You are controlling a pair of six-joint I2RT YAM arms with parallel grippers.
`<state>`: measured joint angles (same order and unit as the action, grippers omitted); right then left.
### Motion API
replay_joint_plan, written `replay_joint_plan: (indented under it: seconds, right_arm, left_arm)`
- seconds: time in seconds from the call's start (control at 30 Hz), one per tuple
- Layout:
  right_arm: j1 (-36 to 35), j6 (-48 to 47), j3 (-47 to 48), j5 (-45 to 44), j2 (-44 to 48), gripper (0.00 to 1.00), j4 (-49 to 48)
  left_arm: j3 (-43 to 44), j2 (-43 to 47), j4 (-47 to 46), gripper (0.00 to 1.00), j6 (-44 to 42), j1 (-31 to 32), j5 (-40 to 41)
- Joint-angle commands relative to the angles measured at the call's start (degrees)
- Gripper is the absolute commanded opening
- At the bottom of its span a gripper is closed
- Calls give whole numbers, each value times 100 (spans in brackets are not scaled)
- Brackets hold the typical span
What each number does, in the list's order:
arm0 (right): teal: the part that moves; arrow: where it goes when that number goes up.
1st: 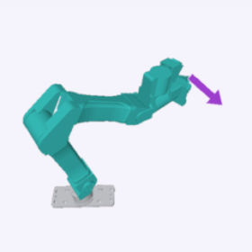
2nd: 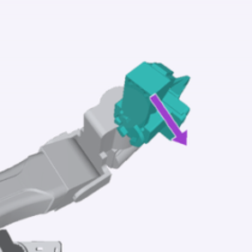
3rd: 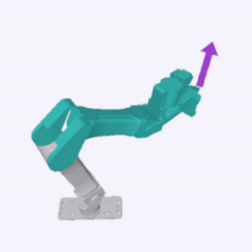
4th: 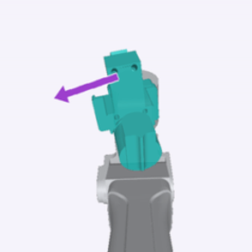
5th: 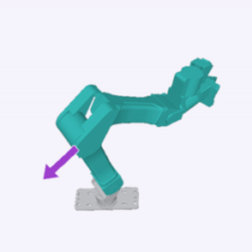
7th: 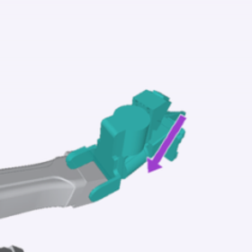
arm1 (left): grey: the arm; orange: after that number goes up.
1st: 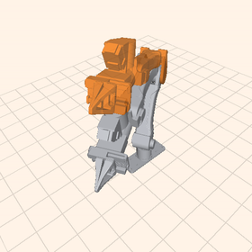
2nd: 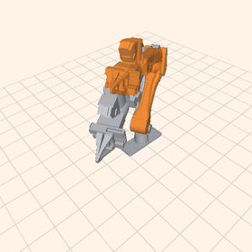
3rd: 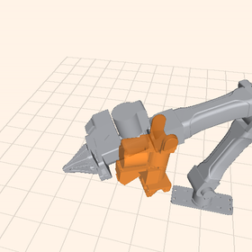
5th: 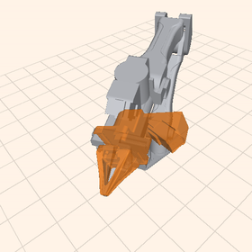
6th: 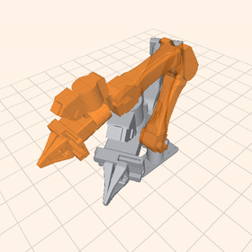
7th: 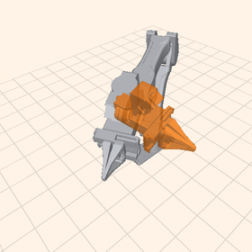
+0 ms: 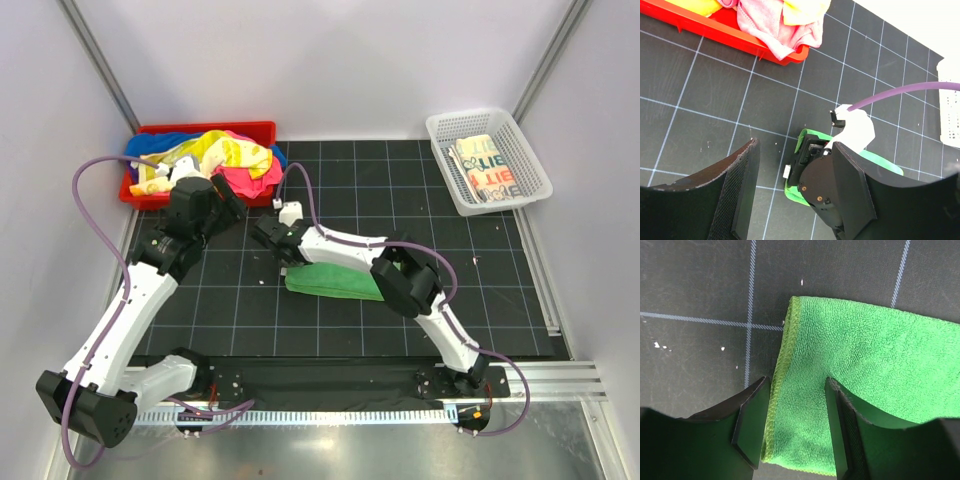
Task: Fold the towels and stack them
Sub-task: Neatly place the folded towel into the bin
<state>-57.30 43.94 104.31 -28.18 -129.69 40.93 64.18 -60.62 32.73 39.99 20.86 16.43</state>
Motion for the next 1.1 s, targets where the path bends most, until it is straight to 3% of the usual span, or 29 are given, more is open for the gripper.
replay_joint_plan:
  seconds: [0.0, 0.4, 0.67, 1.07]
  right_arm:
    - [-45, 35, 195, -170, -144, 55, 135]
    - [-36, -167, -596, -451, -22, 44, 179]
    - [254, -158, -1834, -478, 602, 25, -278]
    - [1922, -79, -4321, -56, 2245, 8, -1490]
  left_arm:
    - [138, 24, -83, 63, -114, -47, -78]
    - [42, -38, -162, 62, -44, -47, -254]
    - [-134, 85, -162, 61, -35, -56, -385]
    - [-696, 402, -486, 57, 194, -38, -1088]
